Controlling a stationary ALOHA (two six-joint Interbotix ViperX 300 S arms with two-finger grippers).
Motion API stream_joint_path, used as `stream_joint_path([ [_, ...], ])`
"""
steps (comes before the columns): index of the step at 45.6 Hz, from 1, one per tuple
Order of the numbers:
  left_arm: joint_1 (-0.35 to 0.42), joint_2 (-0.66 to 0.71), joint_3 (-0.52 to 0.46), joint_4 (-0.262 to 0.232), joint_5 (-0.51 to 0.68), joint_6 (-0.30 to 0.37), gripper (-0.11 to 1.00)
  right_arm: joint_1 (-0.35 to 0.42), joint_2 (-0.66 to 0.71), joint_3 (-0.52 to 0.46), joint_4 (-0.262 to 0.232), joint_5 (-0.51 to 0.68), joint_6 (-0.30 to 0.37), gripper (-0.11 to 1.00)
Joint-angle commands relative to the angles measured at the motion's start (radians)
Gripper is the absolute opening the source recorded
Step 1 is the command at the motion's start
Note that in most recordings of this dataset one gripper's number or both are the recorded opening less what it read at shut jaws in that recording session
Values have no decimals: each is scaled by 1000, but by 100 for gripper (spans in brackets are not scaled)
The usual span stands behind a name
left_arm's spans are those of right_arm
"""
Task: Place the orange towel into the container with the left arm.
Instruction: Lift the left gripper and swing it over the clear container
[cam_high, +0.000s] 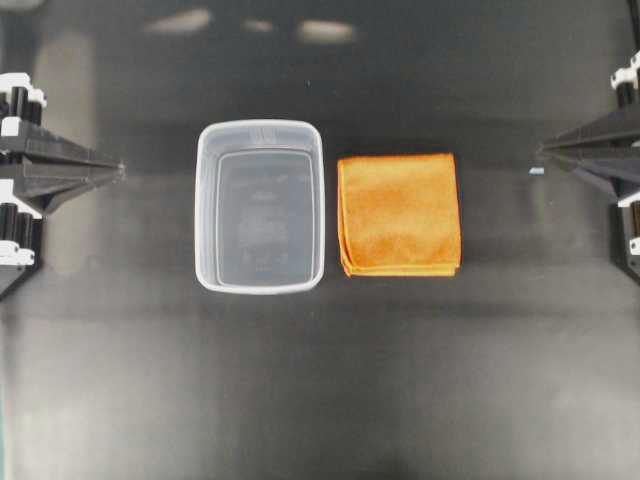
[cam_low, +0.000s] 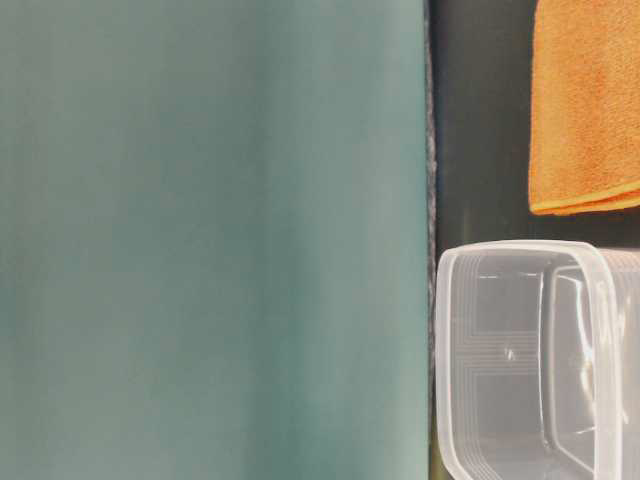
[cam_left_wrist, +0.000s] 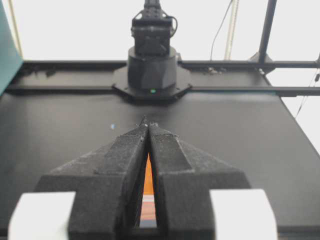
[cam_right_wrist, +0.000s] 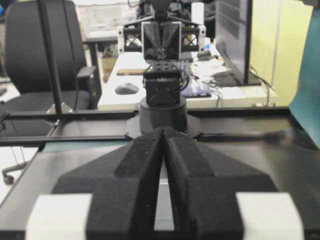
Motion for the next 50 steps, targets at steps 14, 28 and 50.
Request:
stream_joint_path([
  [14, -17, 221, -153, 41, 155, -81, 0, 3, -23, -8, 17, -2, 34, 0],
  [28, -17, 422, -410, 41, 508, -74, 0, -3, -18, -6, 17, 20, 81, 0],
  [50, 0, 721, -733, 41, 753, -58, 2, -21, -28, -8, 17, 63, 81, 40],
])
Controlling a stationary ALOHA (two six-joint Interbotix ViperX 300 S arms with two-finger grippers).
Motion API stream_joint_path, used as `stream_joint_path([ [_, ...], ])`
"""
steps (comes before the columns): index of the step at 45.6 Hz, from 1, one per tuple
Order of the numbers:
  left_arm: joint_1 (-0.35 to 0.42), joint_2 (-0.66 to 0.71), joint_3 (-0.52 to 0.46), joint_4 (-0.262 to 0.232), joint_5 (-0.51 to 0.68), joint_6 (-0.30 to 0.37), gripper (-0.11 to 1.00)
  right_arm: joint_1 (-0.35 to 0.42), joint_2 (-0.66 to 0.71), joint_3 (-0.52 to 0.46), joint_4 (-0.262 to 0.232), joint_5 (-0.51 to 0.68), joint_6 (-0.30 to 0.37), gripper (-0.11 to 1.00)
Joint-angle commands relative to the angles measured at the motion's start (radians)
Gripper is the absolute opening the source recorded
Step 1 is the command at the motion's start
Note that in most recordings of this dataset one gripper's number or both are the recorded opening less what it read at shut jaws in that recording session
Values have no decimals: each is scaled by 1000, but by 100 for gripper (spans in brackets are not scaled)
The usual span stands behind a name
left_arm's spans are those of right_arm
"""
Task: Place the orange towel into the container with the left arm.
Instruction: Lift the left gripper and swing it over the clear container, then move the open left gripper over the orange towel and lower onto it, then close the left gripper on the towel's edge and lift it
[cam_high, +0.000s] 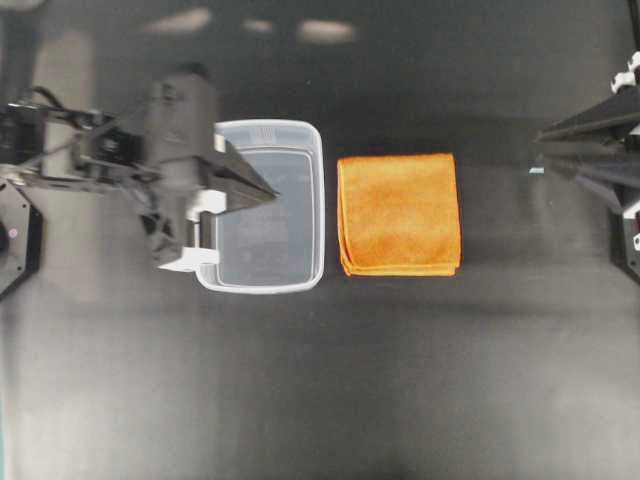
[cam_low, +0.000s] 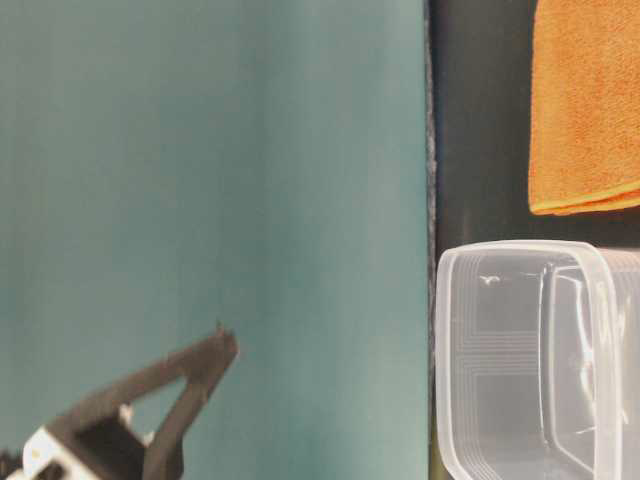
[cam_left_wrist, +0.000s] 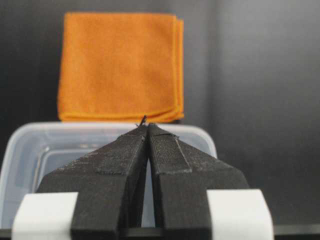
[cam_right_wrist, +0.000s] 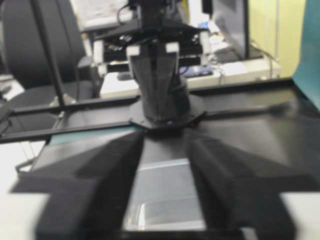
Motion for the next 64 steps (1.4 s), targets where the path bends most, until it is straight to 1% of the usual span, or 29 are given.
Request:
stream_joint_path([
  [1, 17, 60, -109, 3, 83, 8, 3, -2, 0, -11, 2, -18, 2, 45],
  [2, 21, 77, -126, 3, 103, 9, 4, 0, -2, -12, 3, -21, 2, 50],
  [4, 25, 107, -163, 3, 144, 17, 9, -2, -5, -12, 3, -28, 2, 57],
  [6, 25, 143, -207, 3, 184, 28, 16, -2, -6, -11, 3, -29, 2, 64],
  [7, 25, 156, -227, 3, 198, 34, 21, -2, -8, -12, 3, -31, 2, 67],
  [9, 26, 187, -262, 5, 225, 48, 33, -3, -8, -11, 3, -31, 2, 71],
  [12, 26, 244, -322, 3, 255, 74, 52, -3, -8, -11, 3, -28, 3, 74],
  [15, 29, 291, -374, 3, 268, 94, 71, -2, -8, -9, 3, -28, 3, 74],
  [18, 37, 351, -433, 5, 281, 107, 85, -3, -8, -9, 3, -29, 3, 74],
  [20, 41, 385, -463, 3, 288, 110, 90, -3, -9, -9, 3, -31, 3, 74],
  [22, 43, 426, -502, 5, 304, 112, 90, -2, -11, -11, 3, -32, 3, 74],
  [32, 46, 603, -632, 3, 385, 114, 89, -3, -18, -11, 3, -58, 2, 74],
  [39, 51, 690, -675, 5, 391, 107, 89, -3, -18, -9, 3, -115, 2, 74],
  [42, 54, 747, -698, 3, 391, 107, 89, -3, -18, -9, 3, -117, 2, 74],
  [54, 52, 879, -746, 3, 394, 115, 89, -3, -18, -8, 3, -117, 3, 74],
  [64, 46, 916, -741, 5, 385, 117, 89, -2, -18, -6, 3, -115, 23, 74],
])
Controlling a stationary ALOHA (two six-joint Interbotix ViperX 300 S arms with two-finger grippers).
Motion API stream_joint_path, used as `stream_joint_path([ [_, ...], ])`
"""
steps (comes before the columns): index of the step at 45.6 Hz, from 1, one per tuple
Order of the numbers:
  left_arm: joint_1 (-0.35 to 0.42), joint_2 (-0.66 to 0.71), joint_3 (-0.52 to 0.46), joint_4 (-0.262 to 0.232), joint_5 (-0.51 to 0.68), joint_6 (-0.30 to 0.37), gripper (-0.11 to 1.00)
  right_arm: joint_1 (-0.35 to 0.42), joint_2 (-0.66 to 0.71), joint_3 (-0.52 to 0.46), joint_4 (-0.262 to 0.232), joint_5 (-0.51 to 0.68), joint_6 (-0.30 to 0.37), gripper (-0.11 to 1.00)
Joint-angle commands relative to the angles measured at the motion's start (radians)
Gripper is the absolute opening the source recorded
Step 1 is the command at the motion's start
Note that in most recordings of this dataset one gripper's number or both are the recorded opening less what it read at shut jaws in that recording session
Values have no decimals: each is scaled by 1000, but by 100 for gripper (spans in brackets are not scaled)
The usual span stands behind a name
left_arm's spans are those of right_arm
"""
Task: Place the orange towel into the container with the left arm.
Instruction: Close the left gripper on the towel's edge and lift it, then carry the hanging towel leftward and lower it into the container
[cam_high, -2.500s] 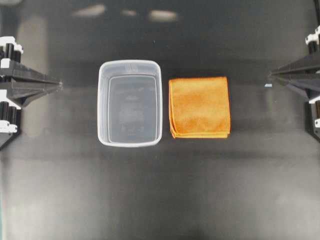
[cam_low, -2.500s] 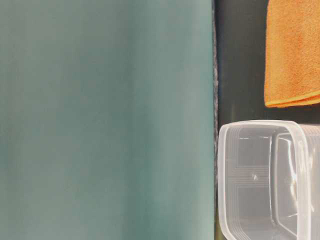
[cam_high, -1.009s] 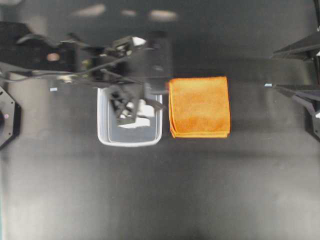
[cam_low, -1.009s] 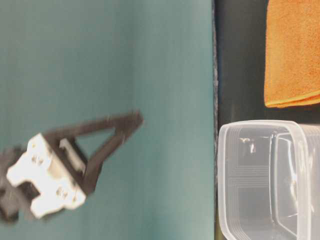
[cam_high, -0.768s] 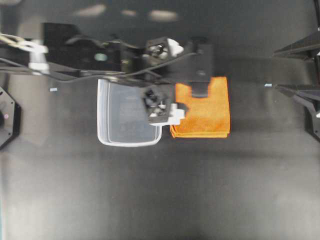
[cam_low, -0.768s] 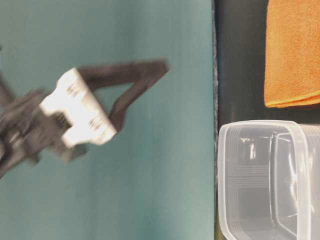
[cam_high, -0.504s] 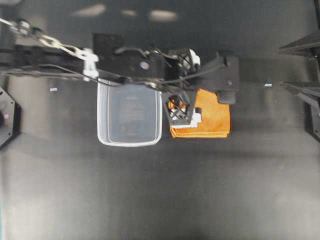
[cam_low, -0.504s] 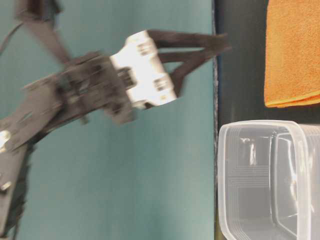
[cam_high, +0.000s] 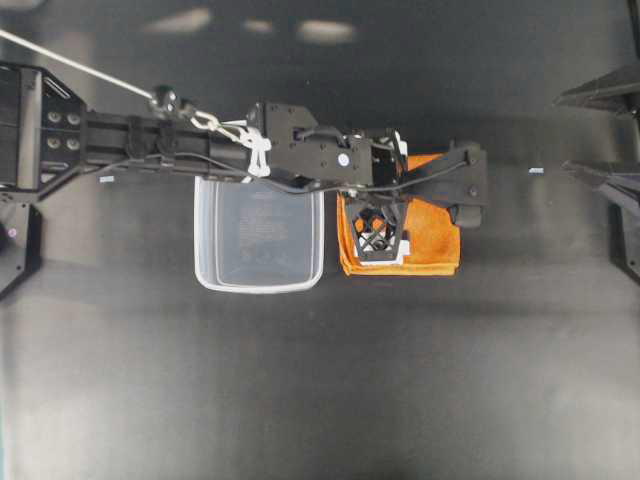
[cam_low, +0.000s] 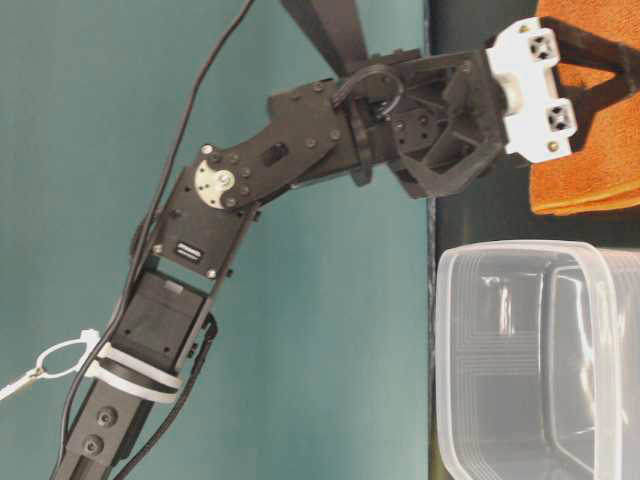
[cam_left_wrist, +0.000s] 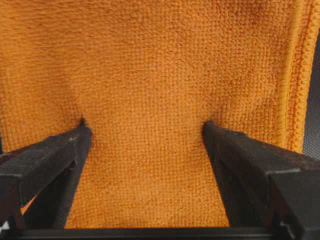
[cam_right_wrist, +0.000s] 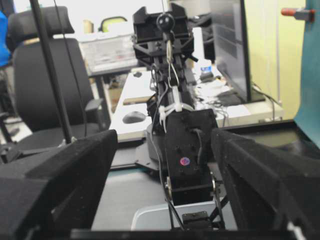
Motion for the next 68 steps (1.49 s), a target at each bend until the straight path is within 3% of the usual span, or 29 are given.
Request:
stream_joint_path([
  [1, -9, 11, -3, 2, -6, 3, 89, 0, 5, -8, 3, -11, 5, 74],
  [7, -14, 14, -3, 3, -3, 0, 87, 3, 5, -6, 3, -11, 11, 74],
  [11, -20, 12, -2, 3, 9, 0, 81, 8, 5, -8, 3, -11, 11, 74],
  [23, -28, 9, -6, 2, 20, 2, 13, 8, 5, -8, 3, -11, 11, 74],
  [25, -29, 5, -6, 3, 23, 2, 6, 8, 5, -6, 3, -11, 11, 74],
  [39, -34, -178, -35, 3, 49, 3, 6, 8, 2, -6, 3, -9, 9, 73],
  [48, -6, -360, -25, 3, 175, 3, 6, 8, -8, -8, 3, -11, 6, 73],
  [59, 5, -523, 126, 3, 299, 2, 6, 5, -21, -5, 3, -9, 3, 73],
  [68, 17, -623, 322, 3, 238, 2, 6, 6, -25, -3, 3, 2, 9, 73],
])
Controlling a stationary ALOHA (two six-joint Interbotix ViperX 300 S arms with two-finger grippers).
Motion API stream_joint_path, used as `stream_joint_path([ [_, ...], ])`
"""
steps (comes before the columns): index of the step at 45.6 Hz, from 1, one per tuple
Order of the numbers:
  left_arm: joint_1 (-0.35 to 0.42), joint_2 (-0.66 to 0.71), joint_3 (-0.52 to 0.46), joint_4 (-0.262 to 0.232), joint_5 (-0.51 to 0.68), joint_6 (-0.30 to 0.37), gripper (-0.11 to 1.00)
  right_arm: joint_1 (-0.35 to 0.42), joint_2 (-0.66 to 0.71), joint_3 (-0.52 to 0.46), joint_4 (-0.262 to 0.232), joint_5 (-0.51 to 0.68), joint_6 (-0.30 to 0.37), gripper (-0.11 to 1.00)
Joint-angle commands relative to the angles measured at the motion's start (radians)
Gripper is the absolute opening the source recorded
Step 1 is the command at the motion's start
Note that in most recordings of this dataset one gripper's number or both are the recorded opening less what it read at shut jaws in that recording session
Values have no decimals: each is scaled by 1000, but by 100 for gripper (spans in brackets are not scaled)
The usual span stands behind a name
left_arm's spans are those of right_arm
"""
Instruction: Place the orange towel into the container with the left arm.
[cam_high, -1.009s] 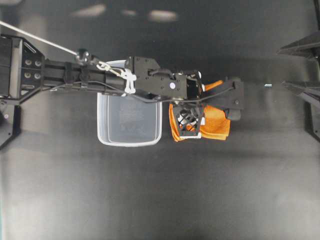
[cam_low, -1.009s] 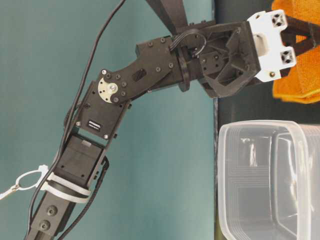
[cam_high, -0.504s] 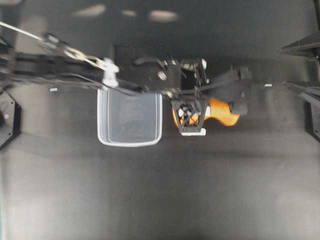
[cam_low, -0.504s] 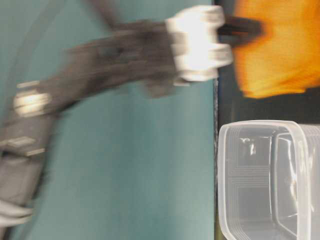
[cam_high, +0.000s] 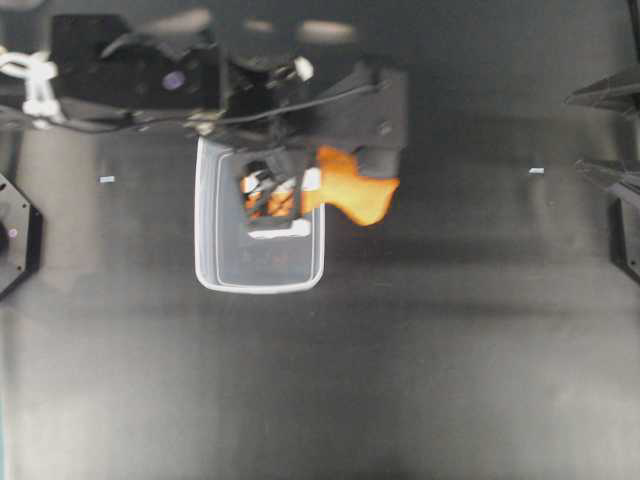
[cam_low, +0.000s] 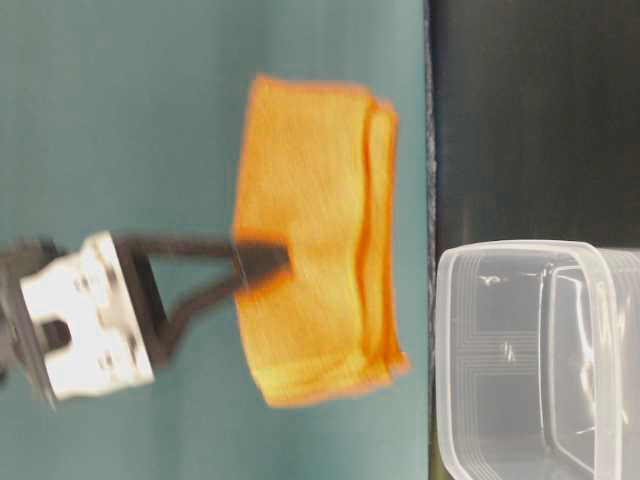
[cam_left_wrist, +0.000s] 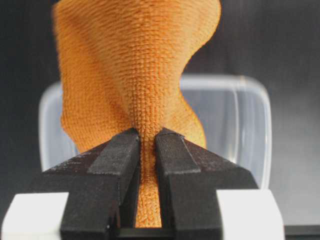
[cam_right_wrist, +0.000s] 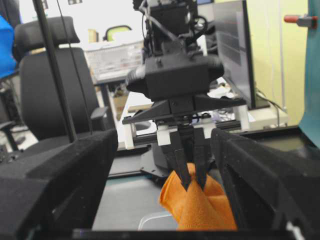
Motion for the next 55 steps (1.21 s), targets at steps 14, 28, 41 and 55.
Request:
stream_joint_path([
  [14, 12, -156, 261, 3, -147, 3, 6, -2, 5, -8, 3, 6, 2, 73],
  [28, 11, -153, 273, 3, -149, 49, 6, -2, 3, -6, 3, 6, 3, 73],
  [41, 15, -153, 281, 3, -155, 86, 6, -2, 3, -6, 3, 6, 5, 73],
  [55, 18, -156, 287, 2, -204, 78, 24, 0, 3, -8, 3, 6, 5, 73],
])
